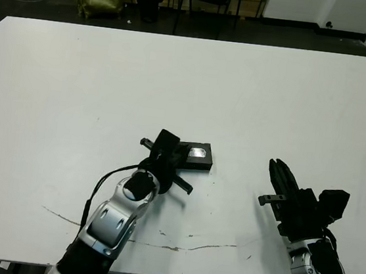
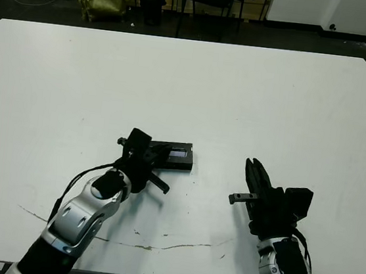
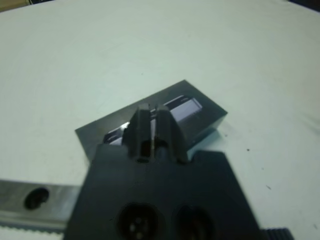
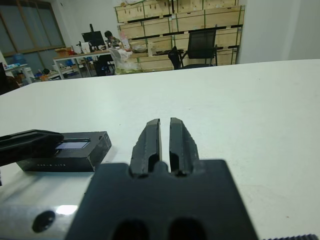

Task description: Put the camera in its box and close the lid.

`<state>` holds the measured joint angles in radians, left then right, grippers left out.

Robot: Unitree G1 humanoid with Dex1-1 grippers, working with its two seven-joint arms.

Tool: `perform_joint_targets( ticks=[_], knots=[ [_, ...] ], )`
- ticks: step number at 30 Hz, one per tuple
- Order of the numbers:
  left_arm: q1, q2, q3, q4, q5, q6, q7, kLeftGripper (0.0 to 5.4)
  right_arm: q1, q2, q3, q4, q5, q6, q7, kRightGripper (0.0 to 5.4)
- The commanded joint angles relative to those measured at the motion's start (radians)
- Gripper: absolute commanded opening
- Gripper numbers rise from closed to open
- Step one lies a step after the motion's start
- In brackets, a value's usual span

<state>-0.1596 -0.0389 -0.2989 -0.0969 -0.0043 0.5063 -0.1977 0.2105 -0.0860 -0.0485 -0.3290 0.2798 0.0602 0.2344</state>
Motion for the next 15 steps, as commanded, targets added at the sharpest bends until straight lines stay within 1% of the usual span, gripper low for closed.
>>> perform_joint_targets(
  ticks=[1,4,8,11,15],
  knots=[
    [0.071,0.048,0.03,-0.026,-0.013,0.038,-0.016,0.02,0.01,-0.003,-0.005,0.012,0.006,0.005,0.004,0.0],
    [0.073,0.063,0.079,-0.106,-0.041,-0.015,-0.029,0.02,0.011,-0.001,-0.005,0.0,-0.005,0.011,-0.011,0.0],
    [0.059,0.083,0.165,-0.222,-0.07,-0.027,-0.018,0.02,0.007,0.005,-0.01,-0.014,-0.001,0.023,-0.032,0.0],
    [0.048,0.105,0.255,-0.278,-0.111,-0.053,-0.017,0.02,-0.003,0.001,-0.015,-0.016,0.003,0.02,-0.033,0.0],
    [0.036,0.135,0.381,-0.327,-0.178,-0.087,-0.017,0.02,-0.017,0.001,-0.021,-0.031,0.008,0.04,-0.043,0.0]
  ],
)
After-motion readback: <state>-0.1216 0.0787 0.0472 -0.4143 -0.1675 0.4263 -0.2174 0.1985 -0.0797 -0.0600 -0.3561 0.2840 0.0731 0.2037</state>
